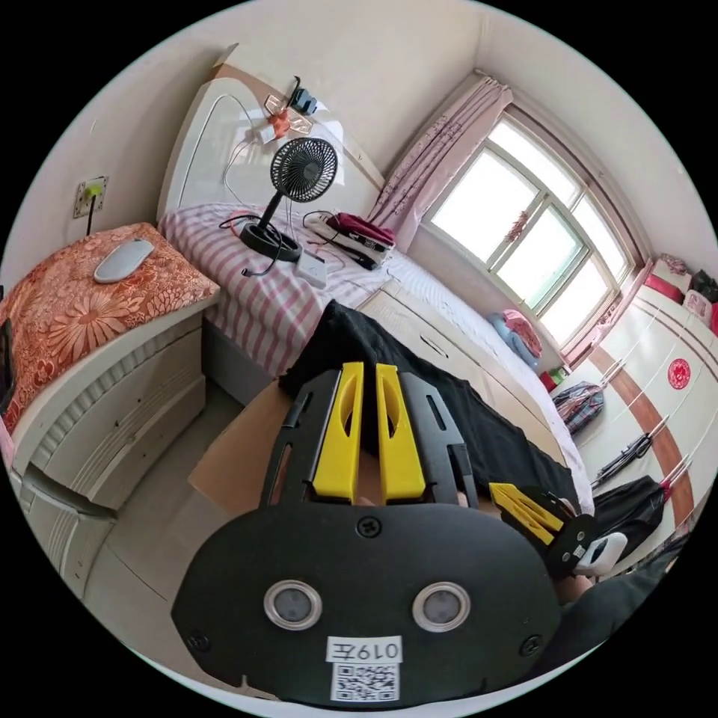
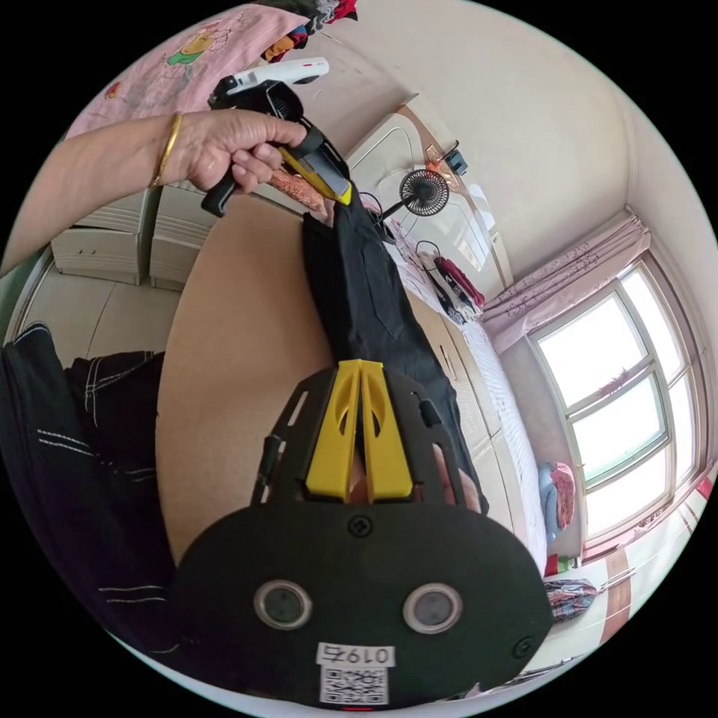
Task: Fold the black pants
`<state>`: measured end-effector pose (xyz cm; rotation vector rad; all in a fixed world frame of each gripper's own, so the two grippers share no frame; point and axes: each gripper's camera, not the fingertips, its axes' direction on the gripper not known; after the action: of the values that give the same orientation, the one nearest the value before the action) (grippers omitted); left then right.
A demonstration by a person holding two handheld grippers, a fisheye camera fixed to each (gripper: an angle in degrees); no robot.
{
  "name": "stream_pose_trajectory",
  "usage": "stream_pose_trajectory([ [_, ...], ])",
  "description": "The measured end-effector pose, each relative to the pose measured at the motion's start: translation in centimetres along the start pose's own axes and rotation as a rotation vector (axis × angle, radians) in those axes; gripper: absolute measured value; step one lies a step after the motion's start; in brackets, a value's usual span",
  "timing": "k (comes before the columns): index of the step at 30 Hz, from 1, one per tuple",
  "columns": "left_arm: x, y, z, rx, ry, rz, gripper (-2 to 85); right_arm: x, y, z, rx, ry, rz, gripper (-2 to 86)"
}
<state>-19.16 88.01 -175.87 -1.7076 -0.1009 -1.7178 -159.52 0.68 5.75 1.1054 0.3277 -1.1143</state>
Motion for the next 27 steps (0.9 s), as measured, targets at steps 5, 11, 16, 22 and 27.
stream_pose_trajectory([
  [5,-2.2,0.4,2.6,-0.118,-0.032,-0.068,1.5,-0.6,0.0,-0.5,-0.007,-0.066,0.02,-1.0],
  [11,-0.3,-1.1,1.9,-0.09,-0.042,-0.005,1.3,0.3,-0.9,-1.1,0.03,-0.075,0.06,-0.8],
  [16,2.5,-2.2,1.2,-0.031,-0.065,0.05,1.2,1.0,-2.1,0.8,-0.025,-0.127,0.032,2.2],
  [22,2.9,-4.3,4.5,-0.163,-0.106,-0.027,1.2,1.5,-1.9,2.6,-0.107,-0.311,0.064,9.0],
  [27,5.6,-5.2,5.9,-0.198,-0.161,0.007,1.3,2.0,-1.1,2.7,-0.12,-0.341,0.104,8.1],
])
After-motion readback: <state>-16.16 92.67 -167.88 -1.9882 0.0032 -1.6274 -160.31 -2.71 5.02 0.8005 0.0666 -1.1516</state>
